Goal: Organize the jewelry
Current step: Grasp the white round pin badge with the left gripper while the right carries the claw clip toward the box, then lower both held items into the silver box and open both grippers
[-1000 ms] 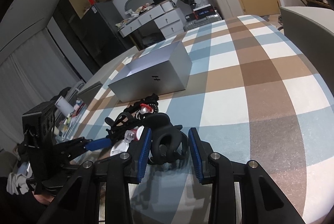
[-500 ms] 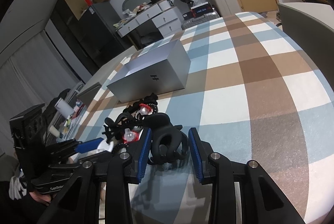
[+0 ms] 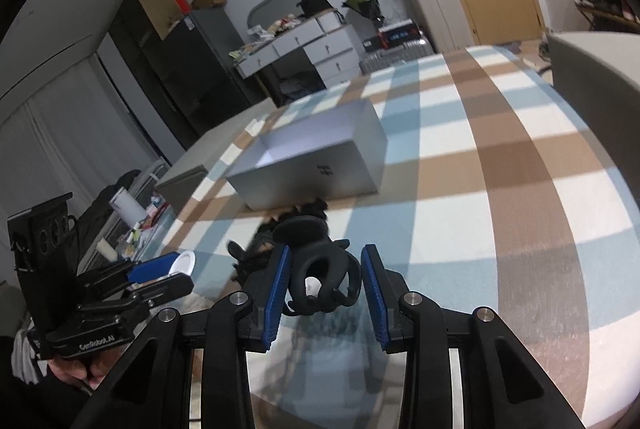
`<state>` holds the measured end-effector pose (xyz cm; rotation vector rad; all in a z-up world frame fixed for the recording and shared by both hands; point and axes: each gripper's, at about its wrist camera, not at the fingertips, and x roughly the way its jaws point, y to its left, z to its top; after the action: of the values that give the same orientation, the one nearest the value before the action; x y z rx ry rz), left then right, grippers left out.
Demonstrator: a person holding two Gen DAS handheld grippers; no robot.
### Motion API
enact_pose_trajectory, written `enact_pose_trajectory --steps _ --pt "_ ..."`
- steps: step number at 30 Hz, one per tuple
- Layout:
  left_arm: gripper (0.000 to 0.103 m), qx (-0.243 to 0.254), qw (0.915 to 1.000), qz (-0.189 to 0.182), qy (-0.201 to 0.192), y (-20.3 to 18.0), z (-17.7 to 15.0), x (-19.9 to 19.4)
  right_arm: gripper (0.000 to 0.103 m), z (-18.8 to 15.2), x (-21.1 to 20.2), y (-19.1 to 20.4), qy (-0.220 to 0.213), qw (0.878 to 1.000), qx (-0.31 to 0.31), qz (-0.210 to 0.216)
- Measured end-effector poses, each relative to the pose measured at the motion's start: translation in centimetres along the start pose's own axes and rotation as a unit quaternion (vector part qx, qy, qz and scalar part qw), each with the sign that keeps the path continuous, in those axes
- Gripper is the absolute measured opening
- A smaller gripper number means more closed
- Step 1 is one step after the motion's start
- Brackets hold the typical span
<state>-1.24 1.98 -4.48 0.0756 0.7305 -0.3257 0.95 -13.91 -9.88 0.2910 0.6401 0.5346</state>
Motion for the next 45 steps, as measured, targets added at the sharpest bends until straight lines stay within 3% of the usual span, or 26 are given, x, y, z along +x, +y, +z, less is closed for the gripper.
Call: enact_pose_trajectory --steps 12,23,32,45 --pt "0.038 -0.010 0.9987 0.001 -0.051 2.1 4.7 0.2 0.035 4.8 0.2 2.4 -0.042 0.998 -0.019 0.045" --pt "0.038 -0.002 0.9982 0.010 -0.058 4.3 8.1 3.5 0.035 10.3 3.7 2.6 -0.060 0.995 -0.028 0.078" --pt "0.037 -0.019 0.9996 -0.006 -0.020 5.4 9.6 7.6 0.035 13.0 8.0 1.7 -0.037 0.996 -0.035 0.079" --pt "0.037 -0.022 0.9986 -0.023 0.042 5.8 9.6 11.4 0.035 12.6 13.6 -1.0 0.029 0.998 -0.014 0.050"
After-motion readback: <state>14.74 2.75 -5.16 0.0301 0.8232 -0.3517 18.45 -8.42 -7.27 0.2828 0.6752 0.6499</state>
